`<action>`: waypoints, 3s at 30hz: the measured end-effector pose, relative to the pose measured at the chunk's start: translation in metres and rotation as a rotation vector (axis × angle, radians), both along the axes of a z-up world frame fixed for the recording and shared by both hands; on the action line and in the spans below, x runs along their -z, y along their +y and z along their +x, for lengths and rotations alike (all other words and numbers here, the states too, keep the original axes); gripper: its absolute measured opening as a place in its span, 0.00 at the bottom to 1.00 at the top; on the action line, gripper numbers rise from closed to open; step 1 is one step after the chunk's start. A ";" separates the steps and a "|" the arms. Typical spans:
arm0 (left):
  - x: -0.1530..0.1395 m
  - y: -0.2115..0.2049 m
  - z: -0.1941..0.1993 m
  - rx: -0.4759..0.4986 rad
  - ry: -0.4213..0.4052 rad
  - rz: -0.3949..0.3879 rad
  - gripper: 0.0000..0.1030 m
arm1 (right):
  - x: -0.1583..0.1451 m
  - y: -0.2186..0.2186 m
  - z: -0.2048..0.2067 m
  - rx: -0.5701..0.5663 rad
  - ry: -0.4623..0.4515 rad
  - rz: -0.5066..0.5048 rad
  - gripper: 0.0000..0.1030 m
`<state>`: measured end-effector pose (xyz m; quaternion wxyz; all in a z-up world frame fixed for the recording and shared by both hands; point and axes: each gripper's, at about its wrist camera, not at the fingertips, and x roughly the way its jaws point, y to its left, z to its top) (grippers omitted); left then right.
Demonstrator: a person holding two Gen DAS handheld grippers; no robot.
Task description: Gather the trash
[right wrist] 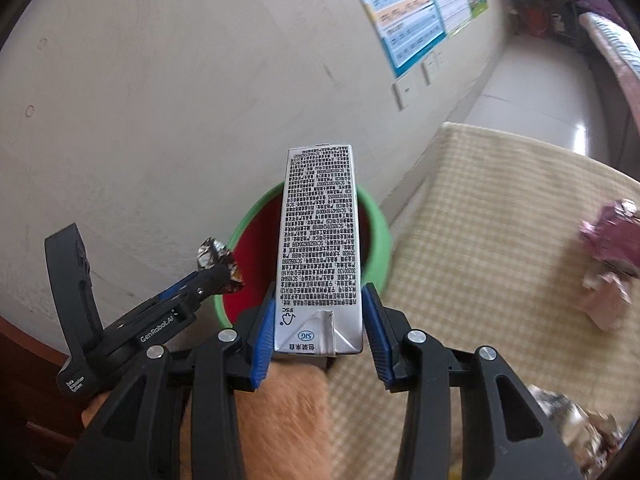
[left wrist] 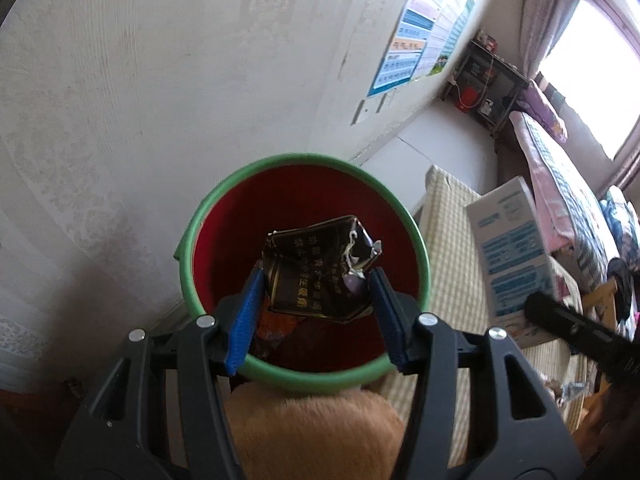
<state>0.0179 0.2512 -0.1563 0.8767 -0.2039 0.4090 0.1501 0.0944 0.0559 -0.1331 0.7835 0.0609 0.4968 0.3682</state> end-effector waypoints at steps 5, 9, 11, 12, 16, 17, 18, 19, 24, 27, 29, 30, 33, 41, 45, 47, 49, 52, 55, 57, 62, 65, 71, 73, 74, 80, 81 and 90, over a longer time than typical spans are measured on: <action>-0.002 0.017 0.013 -0.046 -0.001 0.004 0.72 | 0.003 0.029 0.014 -0.013 0.022 0.003 0.53; -0.006 0.020 0.011 -0.055 -0.014 -0.002 0.72 | -0.004 0.021 0.007 0.004 -0.008 0.017 0.54; -0.006 0.016 0.008 -0.044 -0.011 -0.001 0.72 | -0.007 0.013 0.002 0.010 -0.013 0.019 0.54; -0.006 0.012 0.005 -0.036 -0.009 -0.001 0.72 | -0.009 0.005 -0.003 0.016 -0.019 0.021 0.54; -0.005 -0.011 -0.005 0.016 -0.002 -0.007 0.72 | -0.012 -0.038 -0.025 0.061 -0.043 0.009 0.54; -0.005 -0.020 -0.002 0.034 0.000 -0.007 0.72 | -0.013 -0.049 -0.030 0.075 -0.047 0.006 0.54; -0.006 -0.028 -0.003 0.048 0.000 -0.010 0.72 | -0.013 -0.068 -0.035 0.105 -0.052 0.004 0.54; -0.006 -0.036 -0.004 0.063 0.000 -0.017 0.72 | -0.014 -0.079 -0.036 0.126 -0.052 0.003 0.54; -0.001 -0.092 -0.002 0.181 0.017 -0.064 0.72 | -0.016 -0.151 -0.054 0.282 -0.084 -0.042 0.54; 0.008 -0.133 -0.003 0.291 0.047 -0.089 0.72 | -0.007 -0.190 -0.066 0.378 -0.077 -0.097 0.55; 0.014 -0.157 -0.006 0.373 0.061 -0.101 0.72 | 0.002 -0.208 -0.073 0.414 -0.060 -0.110 0.55; 0.017 -0.172 -0.008 0.432 0.071 -0.107 0.72 | 0.007 -0.218 -0.077 0.431 -0.045 -0.112 0.55; 0.027 -0.207 -0.017 0.572 0.115 -0.073 0.72 | 0.021 -0.243 -0.088 0.469 -0.001 -0.111 0.55; 0.063 -0.241 -0.016 0.691 0.277 -0.054 0.78 | 0.050 -0.280 -0.104 0.555 0.087 -0.093 0.55; 0.073 -0.246 0.001 0.692 0.291 -0.133 0.82 | 0.053 -0.285 -0.104 0.566 0.101 -0.072 0.55; 0.075 -0.249 0.003 0.695 0.289 -0.163 0.82 | 0.053 -0.286 -0.105 0.568 0.100 -0.064 0.55; 0.074 -0.251 0.003 0.702 0.276 -0.193 0.71 | 0.053 -0.288 -0.107 0.574 0.101 -0.061 0.55; 0.069 -0.256 -0.001 0.725 0.253 -0.222 0.46 | 0.055 -0.292 -0.106 0.582 0.109 -0.057 0.55; 0.064 -0.255 -0.006 0.713 0.261 -0.171 0.18 | 0.056 -0.293 -0.106 0.585 0.114 -0.055 0.55; 0.063 -0.250 -0.006 0.688 0.265 -0.192 0.18 | 0.055 -0.293 -0.107 0.582 0.109 -0.058 0.55; 0.054 -0.239 -0.013 0.658 0.242 -0.163 0.19 | 0.054 -0.295 -0.105 0.587 0.098 -0.073 0.55; 0.058 -0.236 -0.010 0.653 0.254 -0.152 0.27 | 0.059 -0.295 -0.105 0.589 0.112 -0.083 0.55; 0.070 -0.250 -0.001 0.689 0.263 -0.142 0.52 | 0.058 -0.296 -0.106 0.597 0.111 -0.088 0.55; 0.076 -0.256 0.002 0.695 0.280 -0.144 0.52 | 0.059 -0.297 -0.106 0.600 0.114 -0.090 0.55; 0.080 -0.257 0.003 0.699 0.295 -0.145 0.52 | 0.059 -0.297 -0.106 0.600 0.115 -0.090 0.55; 0.086 -0.254 0.001 0.686 0.302 -0.153 0.52 | 0.061 -0.300 -0.103 0.606 0.132 -0.069 0.55; 0.086 -0.254 0.001 0.680 0.294 -0.149 0.52 | 0.061 -0.299 -0.101 0.603 0.128 -0.069 0.55; 0.078 -0.247 0.000 0.662 0.236 -0.178 0.47 | 0.058 -0.300 -0.088 0.589 0.110 -0.085 0.55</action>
